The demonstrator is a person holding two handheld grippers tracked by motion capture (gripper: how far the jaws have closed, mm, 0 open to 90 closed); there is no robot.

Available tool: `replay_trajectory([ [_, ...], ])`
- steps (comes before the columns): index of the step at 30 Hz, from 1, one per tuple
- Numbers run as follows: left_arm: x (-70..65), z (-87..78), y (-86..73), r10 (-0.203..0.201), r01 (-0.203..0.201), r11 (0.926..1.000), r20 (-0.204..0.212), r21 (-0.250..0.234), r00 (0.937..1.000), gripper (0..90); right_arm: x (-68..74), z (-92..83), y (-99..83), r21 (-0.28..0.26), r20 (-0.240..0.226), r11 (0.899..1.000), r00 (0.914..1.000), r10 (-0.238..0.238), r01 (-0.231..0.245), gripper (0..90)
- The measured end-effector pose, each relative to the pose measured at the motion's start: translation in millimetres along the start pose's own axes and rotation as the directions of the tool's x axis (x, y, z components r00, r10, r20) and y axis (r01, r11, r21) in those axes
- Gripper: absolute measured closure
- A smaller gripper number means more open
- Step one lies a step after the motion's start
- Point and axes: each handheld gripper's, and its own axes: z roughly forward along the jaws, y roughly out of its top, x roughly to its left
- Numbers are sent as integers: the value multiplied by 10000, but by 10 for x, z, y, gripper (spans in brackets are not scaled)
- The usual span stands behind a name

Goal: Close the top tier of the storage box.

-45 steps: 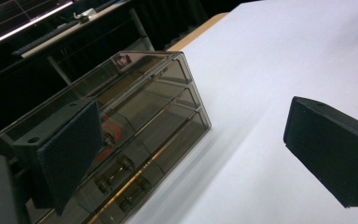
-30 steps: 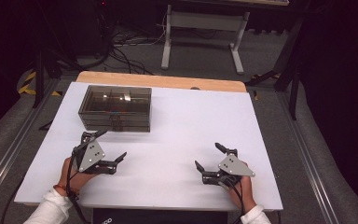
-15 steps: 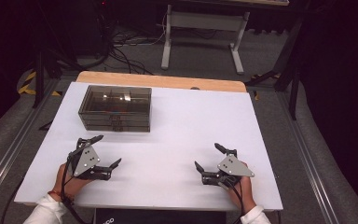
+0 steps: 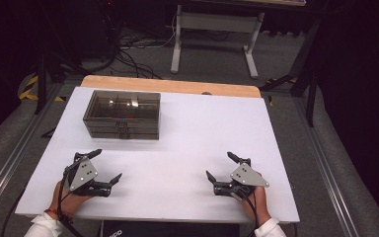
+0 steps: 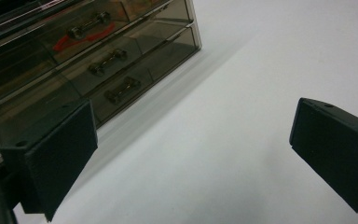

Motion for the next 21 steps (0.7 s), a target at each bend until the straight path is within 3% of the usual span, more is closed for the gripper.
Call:
replay_trajectory([
  [6,10,-58,-17,-162,161,9998,-195,-80,9997,9,-9,-16,-20,53,7,10000,10000,3,-3,77],
  [15,8,-130,27,-85,71,9994,-404,-336,9991,10,-2,-45,-24,44,-21,9999,10000,-91,92,77],
  [21,38,-128,67,-258,238,9980,-327,-591,9991,11,17,-35,-23,78,-3,9999,10000,-77,77,76],
])
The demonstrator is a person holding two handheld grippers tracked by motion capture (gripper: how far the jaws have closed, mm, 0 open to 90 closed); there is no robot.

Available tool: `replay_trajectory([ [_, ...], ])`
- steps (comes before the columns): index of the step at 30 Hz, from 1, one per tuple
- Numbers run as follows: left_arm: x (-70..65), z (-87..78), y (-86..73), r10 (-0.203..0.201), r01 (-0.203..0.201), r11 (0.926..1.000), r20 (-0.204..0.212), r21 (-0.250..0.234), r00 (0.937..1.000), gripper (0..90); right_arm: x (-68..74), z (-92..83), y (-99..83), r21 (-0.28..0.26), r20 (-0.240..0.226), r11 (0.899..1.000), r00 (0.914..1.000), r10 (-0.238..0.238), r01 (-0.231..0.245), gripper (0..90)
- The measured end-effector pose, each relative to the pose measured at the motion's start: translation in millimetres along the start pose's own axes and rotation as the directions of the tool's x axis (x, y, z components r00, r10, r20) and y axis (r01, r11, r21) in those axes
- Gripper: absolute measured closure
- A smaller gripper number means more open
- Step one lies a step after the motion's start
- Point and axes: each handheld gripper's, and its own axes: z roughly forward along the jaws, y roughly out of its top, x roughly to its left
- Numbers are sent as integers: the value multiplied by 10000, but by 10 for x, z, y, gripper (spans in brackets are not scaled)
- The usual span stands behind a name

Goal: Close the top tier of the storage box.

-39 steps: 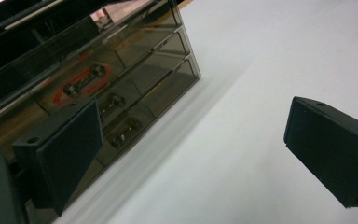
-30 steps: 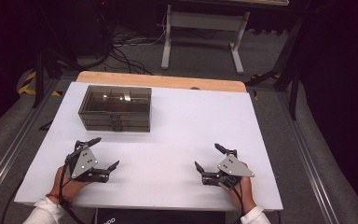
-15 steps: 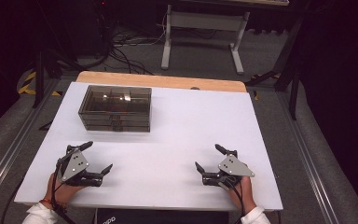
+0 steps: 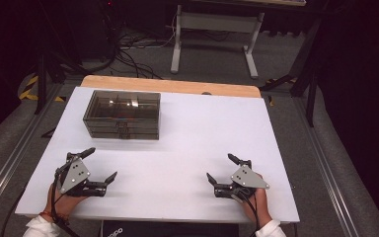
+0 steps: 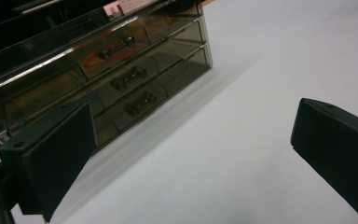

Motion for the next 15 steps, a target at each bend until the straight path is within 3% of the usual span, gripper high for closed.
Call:
replay_trajectory([
  [15,-18,46,18,273,-275,9996,227,71,9994,14,18,-33,5,2,119,9999,9999,-102,102,76],
])
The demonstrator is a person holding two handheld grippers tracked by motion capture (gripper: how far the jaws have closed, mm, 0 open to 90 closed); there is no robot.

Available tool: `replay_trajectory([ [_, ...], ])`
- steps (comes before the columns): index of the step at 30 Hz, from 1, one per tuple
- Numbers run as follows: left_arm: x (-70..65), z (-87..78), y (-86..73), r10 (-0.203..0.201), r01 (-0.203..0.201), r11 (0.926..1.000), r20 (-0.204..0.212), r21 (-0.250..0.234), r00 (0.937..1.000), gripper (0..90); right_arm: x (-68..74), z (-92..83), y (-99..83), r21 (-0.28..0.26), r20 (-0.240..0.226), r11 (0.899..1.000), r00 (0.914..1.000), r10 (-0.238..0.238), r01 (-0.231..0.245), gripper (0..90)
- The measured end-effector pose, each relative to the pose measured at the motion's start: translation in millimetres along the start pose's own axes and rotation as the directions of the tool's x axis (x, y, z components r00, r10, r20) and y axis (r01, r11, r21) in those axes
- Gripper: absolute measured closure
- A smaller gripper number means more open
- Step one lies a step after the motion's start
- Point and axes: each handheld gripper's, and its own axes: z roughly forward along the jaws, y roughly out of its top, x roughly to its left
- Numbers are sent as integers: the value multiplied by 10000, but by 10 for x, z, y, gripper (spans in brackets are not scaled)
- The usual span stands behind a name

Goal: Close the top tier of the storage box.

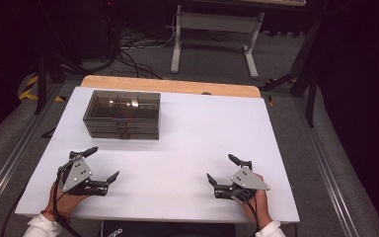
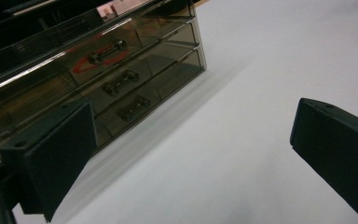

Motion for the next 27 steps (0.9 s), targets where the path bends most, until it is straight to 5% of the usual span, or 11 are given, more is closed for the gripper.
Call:
replay_trajectory([
  [17,28,-4,-23,-33,35,9998,-92,177,10000,17,-6,25,-3,72,-104,10000,9999,-25,25,75],
  [27,121,25,-51,-378,391,9986,-366,368,9986,18,-31,35,-25,209,-72,9998,10000,58,-57,73],
])
